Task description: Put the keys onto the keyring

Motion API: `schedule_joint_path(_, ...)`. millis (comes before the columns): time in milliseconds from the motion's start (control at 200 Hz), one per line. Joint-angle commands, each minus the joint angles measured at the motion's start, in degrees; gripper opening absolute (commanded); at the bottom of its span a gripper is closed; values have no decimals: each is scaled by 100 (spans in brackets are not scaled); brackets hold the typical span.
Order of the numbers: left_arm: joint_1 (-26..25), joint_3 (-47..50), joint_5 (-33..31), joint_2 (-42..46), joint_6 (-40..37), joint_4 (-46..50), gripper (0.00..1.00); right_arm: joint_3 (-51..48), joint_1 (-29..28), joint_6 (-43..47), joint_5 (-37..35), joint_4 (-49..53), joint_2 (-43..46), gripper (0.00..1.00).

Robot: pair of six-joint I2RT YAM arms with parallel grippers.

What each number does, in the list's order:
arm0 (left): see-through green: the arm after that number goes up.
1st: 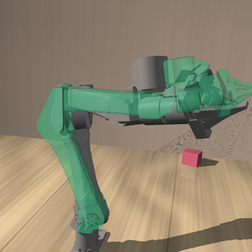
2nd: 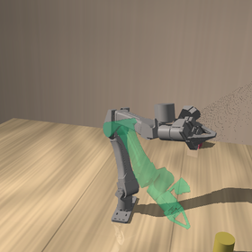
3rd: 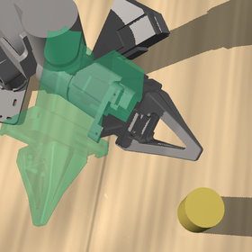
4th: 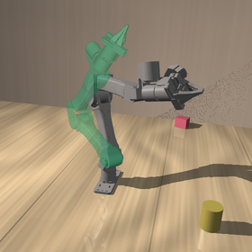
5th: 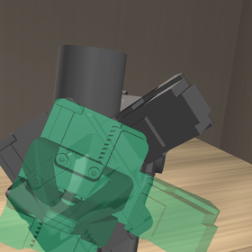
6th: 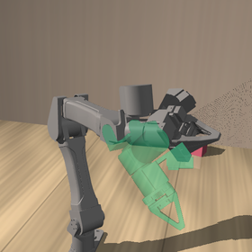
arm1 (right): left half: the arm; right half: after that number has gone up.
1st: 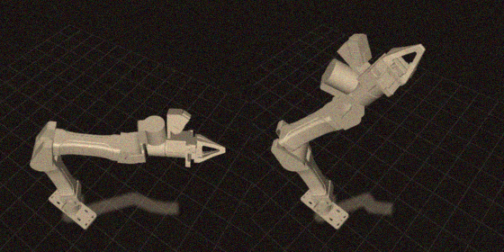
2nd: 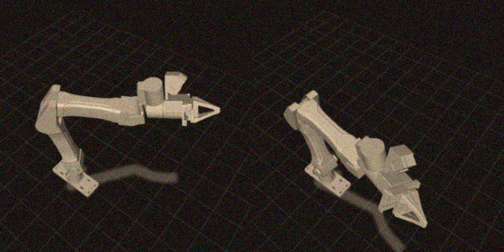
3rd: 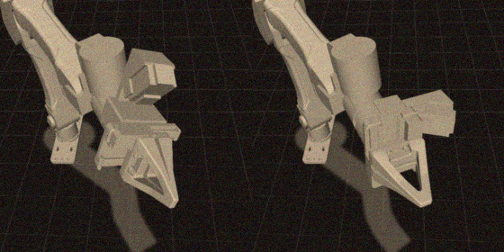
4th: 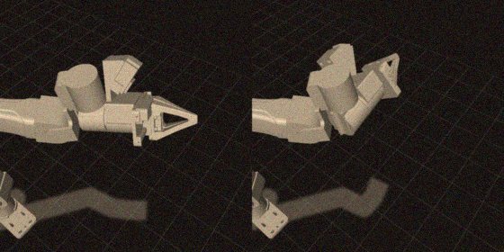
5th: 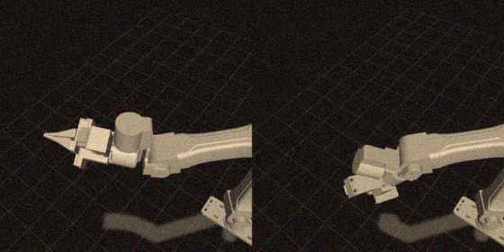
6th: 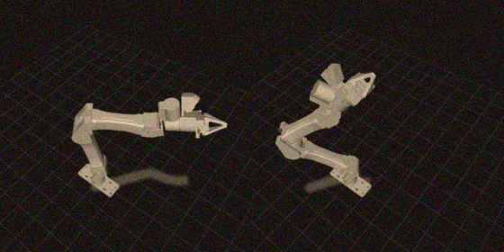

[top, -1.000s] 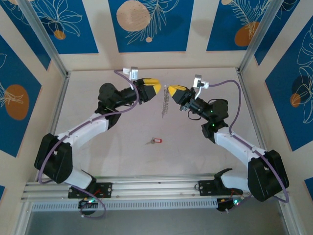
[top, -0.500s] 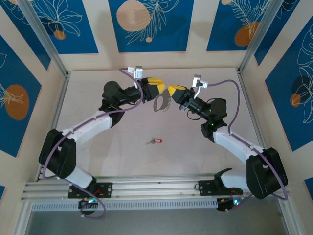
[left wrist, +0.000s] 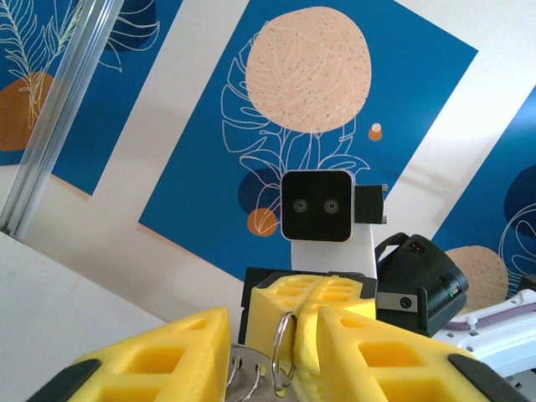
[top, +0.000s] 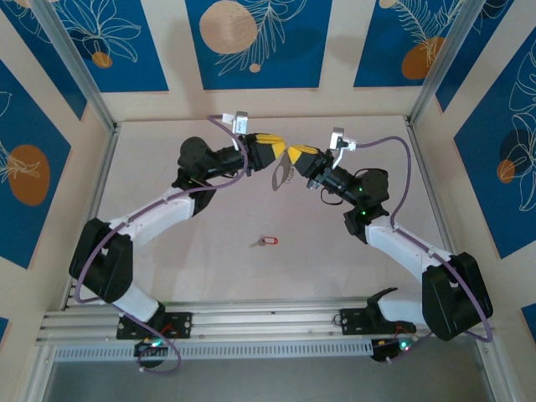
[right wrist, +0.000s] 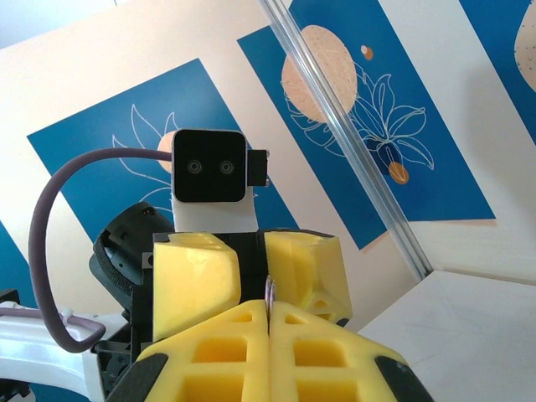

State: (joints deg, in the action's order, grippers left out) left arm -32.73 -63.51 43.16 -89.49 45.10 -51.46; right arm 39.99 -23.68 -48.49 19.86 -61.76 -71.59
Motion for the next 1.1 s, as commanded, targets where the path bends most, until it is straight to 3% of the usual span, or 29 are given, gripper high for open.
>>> schedule_joint_path(0,-84,-172,162,-59,-1,-238,31,35,-44,-43,-142,-259,-9,0)
schedule_joint_path(215,-109,-175,194,-51,-28,-224,20,18,-42,-42,-167,-241,12,0)
schedule_joint_path(355,-119,-167,193,-33,-67,-200,0,26,-42,-37,-141,-195,15,0)
schedule_joint_path(440,-115,-218,249,8,-204,-34,0,31,19,-5,-82,43,86,0)
schedule_joint_path(470,-107,-249,278,47,-333,127,0,38,84,25,-18,194,137,7)
schedule_joint_path(565,-111,-424,424,256,-988,1048,0,-32,396,100,113,669,418,34)
schedule_joint_path(635,-106,-659,578,381,-1609,1939,0,-55,719,163,373,1037,675,46)
schedule_joint_path(905,-107,-2032,1155,342,-3779,5357,0,408,1135,1201,1534,2706,1268,51)
schedule_joint_path(1090,-107,-2806,1265,128,-4560,6709,0,637,1131,1408,2285,2824,1202,50)
